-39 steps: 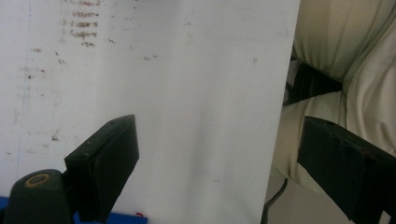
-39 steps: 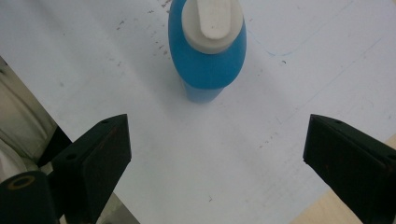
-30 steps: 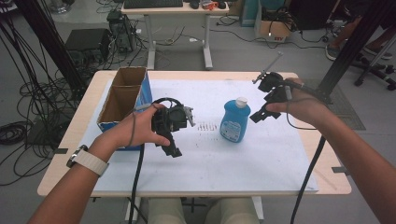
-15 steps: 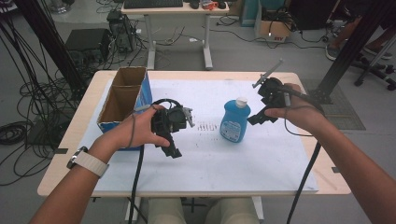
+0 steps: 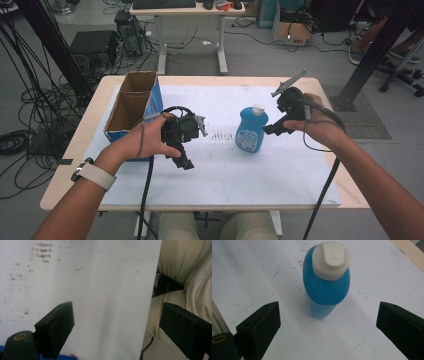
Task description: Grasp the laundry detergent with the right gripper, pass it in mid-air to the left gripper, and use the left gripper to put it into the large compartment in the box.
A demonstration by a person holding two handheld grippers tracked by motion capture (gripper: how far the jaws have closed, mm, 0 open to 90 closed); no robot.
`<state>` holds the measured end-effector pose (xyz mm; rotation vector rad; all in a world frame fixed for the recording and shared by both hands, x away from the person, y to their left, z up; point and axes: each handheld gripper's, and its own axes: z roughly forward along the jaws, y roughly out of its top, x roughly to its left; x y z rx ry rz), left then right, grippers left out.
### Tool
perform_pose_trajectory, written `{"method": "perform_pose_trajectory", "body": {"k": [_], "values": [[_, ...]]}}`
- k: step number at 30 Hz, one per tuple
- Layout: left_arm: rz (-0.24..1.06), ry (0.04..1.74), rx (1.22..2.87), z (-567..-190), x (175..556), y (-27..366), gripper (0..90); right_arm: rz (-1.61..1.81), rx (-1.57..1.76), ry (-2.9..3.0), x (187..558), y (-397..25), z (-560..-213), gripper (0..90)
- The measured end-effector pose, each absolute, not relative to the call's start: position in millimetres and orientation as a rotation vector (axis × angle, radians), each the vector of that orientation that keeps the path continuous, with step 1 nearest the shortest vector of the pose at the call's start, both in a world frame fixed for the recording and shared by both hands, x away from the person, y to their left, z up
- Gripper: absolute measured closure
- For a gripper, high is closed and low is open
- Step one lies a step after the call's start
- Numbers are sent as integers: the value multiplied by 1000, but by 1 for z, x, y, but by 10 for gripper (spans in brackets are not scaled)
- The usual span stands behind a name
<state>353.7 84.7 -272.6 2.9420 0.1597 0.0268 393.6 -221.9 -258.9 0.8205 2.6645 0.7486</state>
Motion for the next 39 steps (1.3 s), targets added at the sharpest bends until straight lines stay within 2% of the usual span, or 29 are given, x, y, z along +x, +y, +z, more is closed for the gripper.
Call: {"method": "perform_pose_trajectory", "body": {"k": [39], "values": [[12, 168, 2951, -277, 354, 84, 129, 986, 931, 2544, 386, -233, -286, 55]]}}
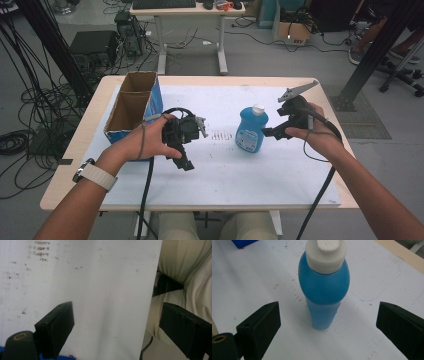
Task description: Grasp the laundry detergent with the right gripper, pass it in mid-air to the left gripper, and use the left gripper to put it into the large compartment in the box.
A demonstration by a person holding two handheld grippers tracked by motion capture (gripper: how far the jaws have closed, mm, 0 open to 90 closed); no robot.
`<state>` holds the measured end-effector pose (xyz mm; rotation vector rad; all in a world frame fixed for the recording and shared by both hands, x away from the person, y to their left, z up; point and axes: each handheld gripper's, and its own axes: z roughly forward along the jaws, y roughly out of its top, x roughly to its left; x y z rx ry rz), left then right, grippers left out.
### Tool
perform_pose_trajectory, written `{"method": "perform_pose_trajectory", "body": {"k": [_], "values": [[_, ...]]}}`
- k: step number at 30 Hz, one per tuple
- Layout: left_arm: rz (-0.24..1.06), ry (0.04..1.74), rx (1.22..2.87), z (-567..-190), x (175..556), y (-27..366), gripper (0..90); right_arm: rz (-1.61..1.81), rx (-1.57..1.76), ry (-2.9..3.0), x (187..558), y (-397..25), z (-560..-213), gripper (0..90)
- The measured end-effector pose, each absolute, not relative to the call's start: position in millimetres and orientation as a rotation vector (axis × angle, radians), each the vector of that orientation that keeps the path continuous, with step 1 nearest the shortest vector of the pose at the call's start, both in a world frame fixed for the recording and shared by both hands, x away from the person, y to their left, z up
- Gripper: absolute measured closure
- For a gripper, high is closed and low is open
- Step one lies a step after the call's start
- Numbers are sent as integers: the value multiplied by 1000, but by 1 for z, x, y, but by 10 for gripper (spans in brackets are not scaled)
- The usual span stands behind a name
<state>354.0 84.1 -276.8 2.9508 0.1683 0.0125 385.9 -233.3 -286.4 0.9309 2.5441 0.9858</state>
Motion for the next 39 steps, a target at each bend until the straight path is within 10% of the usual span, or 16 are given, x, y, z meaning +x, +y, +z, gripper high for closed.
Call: {"method": "perform_pose_trajectory", "body": {"k": [39], "values": [[16, 174, 2955, -279, 353, 82, 129, 1163, 1015, 2466, 379, -241, -320, 42]]}}
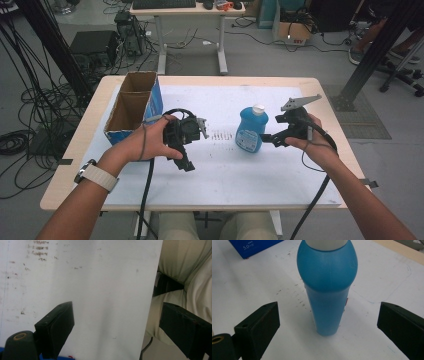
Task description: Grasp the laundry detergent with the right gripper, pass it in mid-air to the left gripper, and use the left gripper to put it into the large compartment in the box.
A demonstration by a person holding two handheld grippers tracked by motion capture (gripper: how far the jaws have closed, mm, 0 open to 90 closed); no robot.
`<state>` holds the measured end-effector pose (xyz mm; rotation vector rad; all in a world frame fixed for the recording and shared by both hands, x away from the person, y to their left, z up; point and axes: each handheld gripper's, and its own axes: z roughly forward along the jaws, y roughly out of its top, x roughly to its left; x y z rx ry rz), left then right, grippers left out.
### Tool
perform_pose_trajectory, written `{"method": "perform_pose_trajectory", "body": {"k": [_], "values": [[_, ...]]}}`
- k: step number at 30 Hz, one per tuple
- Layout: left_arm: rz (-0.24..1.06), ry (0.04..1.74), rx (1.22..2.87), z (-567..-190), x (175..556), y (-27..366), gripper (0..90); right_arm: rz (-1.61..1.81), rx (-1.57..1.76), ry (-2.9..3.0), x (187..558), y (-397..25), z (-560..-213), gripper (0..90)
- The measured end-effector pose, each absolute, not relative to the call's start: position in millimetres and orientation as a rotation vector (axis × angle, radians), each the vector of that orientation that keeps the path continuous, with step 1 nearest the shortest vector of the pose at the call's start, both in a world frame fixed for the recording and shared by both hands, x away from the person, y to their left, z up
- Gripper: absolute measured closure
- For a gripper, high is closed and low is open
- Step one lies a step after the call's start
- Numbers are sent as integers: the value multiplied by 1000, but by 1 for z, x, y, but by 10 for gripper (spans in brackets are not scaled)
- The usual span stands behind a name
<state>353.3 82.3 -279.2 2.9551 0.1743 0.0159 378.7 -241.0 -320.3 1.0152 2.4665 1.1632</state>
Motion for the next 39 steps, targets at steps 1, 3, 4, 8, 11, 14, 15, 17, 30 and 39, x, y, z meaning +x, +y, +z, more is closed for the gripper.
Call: {"method": "perform_pose_trajectory", "body": {"k": [1, 3, 4, 8, 11, 14, 15, 17, 30, 39], "values": [[16, 174, 2955, -279, 353, 82, 129, 1172, 1008, 2462, 379, -241, -321, 42], [16, 175, 2954, -279, 353, 82, 128, 1179, 1010, 2459, 378, -242, -323, 40], [16, 174, 2954, -279, 353, 82, 129, 1188, 987, 2456, 379, -242, -324, 40], [17, 174, 2953, -279, 353, 82, 128, 1195, 977, 2458, 378, -243, -327, 38], [17, 173, 2953, -279, 353, 82, 129, 1196, 993, 2451, 377, -243, -330, 37], [12, 175, 2952, -280, 353, 83, 129, 1206, 986, 2441, 377, -244, -332, 37], [15, 175, 2953, -280, 353, 83, 129, 1210, 989, 2439, 377, -244, -333, 37], [14, 174, 2954, -280, 353, 83, 129, 1216, 991, 2436, 377, -244, -334, 37], [12, 183, 2952, -281, 353, 84, 129, 1264, 985, 2403, 377, -246, -345, 33], [16, 180, 2950, -281, 353, 84, 129, 1281, 971, 2397, 376, -245, -353, 30]]}}
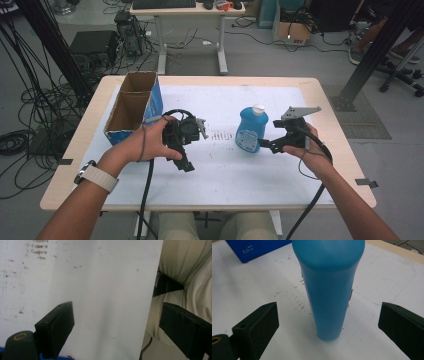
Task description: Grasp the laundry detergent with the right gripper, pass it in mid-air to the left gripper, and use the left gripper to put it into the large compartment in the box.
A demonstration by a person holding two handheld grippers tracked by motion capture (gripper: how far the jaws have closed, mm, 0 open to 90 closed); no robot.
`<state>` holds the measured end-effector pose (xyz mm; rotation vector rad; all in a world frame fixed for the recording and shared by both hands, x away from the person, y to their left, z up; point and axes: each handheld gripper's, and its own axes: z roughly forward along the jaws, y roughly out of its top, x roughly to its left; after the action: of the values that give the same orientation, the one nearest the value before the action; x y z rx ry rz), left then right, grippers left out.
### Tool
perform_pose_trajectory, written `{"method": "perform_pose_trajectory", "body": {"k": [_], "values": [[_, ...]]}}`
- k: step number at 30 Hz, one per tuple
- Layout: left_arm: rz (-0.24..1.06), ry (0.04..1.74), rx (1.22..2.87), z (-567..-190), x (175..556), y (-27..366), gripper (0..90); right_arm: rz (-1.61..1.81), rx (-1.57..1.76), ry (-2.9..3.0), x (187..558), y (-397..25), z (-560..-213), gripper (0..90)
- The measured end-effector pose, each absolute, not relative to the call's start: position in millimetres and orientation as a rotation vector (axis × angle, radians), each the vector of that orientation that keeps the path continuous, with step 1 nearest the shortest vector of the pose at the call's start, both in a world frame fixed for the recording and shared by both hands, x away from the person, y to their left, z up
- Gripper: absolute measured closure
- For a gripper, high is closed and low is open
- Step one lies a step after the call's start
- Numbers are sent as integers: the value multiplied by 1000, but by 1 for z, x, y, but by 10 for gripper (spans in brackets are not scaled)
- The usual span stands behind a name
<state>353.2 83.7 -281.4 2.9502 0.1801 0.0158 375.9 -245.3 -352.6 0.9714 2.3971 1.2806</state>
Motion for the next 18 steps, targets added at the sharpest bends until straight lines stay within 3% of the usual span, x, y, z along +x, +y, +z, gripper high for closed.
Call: {"method": "perform_pose_trajectory", "body": {"k": [18], "values": [[17, 187, 2947, -282, 353, 84, 129, 1315, 931, 2375, 375, -248, -362, 33]]}}
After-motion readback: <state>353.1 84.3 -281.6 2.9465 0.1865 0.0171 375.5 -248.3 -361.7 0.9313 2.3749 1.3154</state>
